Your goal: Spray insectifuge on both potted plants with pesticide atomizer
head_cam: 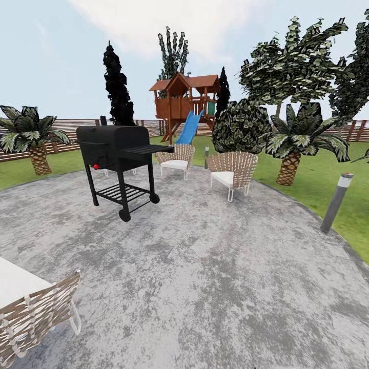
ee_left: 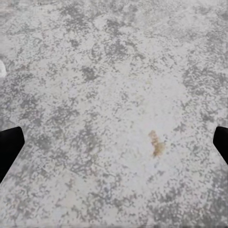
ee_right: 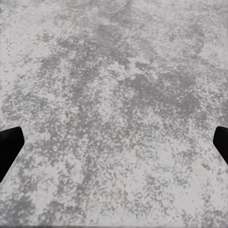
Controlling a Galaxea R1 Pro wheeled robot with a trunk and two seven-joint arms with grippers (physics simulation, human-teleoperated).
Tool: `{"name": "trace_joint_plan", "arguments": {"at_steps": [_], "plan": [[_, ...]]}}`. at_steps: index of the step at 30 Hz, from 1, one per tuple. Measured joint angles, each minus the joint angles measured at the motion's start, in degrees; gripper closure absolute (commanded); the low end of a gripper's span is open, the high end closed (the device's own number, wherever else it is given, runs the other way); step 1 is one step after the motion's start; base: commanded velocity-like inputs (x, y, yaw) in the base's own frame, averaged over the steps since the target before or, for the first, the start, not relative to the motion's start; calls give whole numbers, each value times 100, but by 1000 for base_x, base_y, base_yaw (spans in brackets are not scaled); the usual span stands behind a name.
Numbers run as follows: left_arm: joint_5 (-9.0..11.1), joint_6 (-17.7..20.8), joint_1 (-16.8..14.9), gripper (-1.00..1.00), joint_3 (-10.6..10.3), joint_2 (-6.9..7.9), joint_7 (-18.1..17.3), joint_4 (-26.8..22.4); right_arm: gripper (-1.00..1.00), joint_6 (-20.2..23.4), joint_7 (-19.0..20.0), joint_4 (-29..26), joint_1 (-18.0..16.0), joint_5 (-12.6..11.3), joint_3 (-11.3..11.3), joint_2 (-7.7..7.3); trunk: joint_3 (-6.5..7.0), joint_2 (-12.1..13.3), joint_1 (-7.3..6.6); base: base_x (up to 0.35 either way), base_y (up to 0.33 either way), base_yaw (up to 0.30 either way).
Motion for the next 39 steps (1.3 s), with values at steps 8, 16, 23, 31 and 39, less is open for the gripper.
{"name": "trace_joint_plan", "arguments": {"at_steps": [8,16,23,31,39], "plan": [[-17,-482,5,-100,14,53,39,612,-100,1,-10,60,-9,3,-24,8,0,0,0,0,0,-103],[-24,-623,23,-100,14,93,44,642,-100,1,-14,61,-11,9,-23,4,0,0,0,0,0,-262],[-30,-627,24,-100,10,89,44,643,-100,1,-14,64,-9,9,-23,4,-17,-39,21,0,0,-268],[-31,-627,24,-100,10,87,44,646,-100,1,-14,67,-12,9,-23,4,-161,-360,197,0,0,-268],[-32,-627,24,-100,10,88,44,652,-100,1,-14,66,-10,9,-23,4,-320,-681,373,0,0,-268]]}}
